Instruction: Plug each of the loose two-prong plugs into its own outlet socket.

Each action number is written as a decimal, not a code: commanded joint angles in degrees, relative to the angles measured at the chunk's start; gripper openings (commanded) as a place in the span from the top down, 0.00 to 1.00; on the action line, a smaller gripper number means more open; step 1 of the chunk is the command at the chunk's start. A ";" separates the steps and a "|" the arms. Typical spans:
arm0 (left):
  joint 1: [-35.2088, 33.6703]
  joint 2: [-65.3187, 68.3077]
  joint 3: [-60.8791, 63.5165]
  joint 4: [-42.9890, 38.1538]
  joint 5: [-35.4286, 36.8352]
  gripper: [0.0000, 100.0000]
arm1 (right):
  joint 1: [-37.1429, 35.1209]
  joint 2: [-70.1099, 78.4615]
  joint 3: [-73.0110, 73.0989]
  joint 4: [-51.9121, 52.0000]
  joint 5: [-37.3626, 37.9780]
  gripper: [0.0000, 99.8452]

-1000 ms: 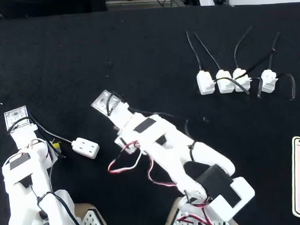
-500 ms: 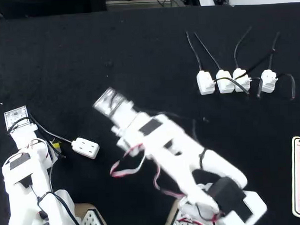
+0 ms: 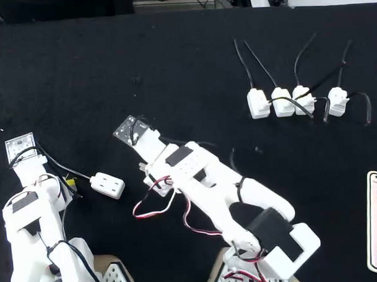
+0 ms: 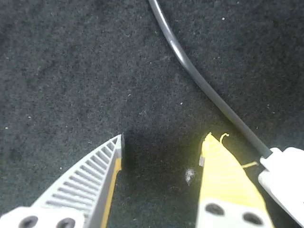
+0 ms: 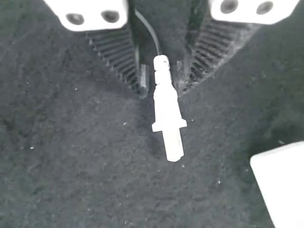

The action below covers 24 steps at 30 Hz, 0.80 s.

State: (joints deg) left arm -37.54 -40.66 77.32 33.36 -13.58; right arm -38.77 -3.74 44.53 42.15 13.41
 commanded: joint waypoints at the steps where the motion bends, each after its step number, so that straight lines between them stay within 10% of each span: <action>1: -0.48 -0.70 0.04 -0.53 0.26 0.74 | 1.05 -0.22 -3.03 0.53 -0.53 0.90; 24: -0.48 -0.70 0.04 -0.53 0.26 0.74 | -2.11 3.12 -3.56 -3.87 -0.62 0.89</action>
State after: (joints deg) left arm -37.54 -40.66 77.32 33.36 -13.58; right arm -40.00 -1.63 44.44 39.52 12.88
